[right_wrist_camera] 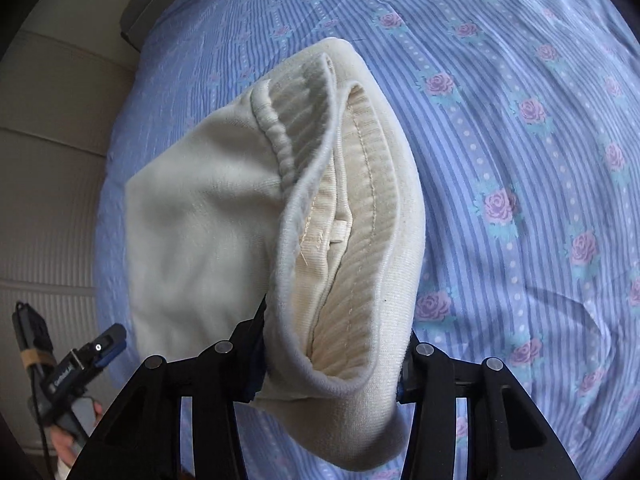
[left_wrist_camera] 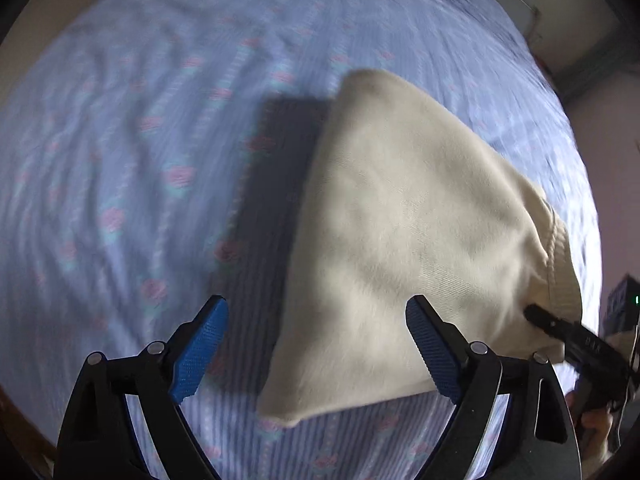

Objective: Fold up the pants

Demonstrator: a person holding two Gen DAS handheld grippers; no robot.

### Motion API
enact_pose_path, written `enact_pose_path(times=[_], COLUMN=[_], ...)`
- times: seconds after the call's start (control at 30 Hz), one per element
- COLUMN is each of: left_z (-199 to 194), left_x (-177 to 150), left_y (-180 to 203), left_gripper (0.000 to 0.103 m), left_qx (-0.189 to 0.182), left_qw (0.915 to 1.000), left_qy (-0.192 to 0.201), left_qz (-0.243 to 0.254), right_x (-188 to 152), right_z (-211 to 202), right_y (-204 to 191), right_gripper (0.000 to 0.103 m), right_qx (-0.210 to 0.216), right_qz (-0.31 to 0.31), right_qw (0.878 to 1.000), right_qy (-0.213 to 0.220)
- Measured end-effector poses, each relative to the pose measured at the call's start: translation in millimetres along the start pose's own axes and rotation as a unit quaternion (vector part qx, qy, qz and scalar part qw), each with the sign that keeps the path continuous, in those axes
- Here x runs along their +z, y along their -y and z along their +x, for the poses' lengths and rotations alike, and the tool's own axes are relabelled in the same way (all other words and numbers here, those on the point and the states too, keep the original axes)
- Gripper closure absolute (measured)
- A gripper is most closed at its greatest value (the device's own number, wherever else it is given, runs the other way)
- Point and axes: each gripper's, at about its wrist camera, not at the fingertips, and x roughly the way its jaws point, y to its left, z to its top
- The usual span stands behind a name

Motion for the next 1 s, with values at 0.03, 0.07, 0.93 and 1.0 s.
enact_pose_path(times=[0.03, 0.07, 0.93, 1.0], left_z=[5, 10, 60, 43], left_x=[4, 8, 64, 62], left_y=[0, 0, 18, 26], left_gripper=[0.013, 0.013, 0.073, 0.074], left_qx=[-0.004, -0.010, -0.107, -0.096], left_qw=[1.0000, 0.9999, 0.9920, 0.9936], left_qy=[-0.001, -0.002, -0.066, -0.053], left_qz=[0.006, 0.013, 0.005, 0.029], right_x=[-1, -1, 24, 17], right_z=[2, 2, 65, 48], right_y=[0, 1, -44, -53], right_gripper=[0.056, 0.056, 0.059, 0.062], right_qx=[0.001, 0.002, -0.006, 0.000], right_qz=[0.003, 0.007, -0.015, -0.025], right_qw=[1.000, 1.000, 1.000, 1.000], right_qy=[-0.001, -0.003, 0.007, 0.012])
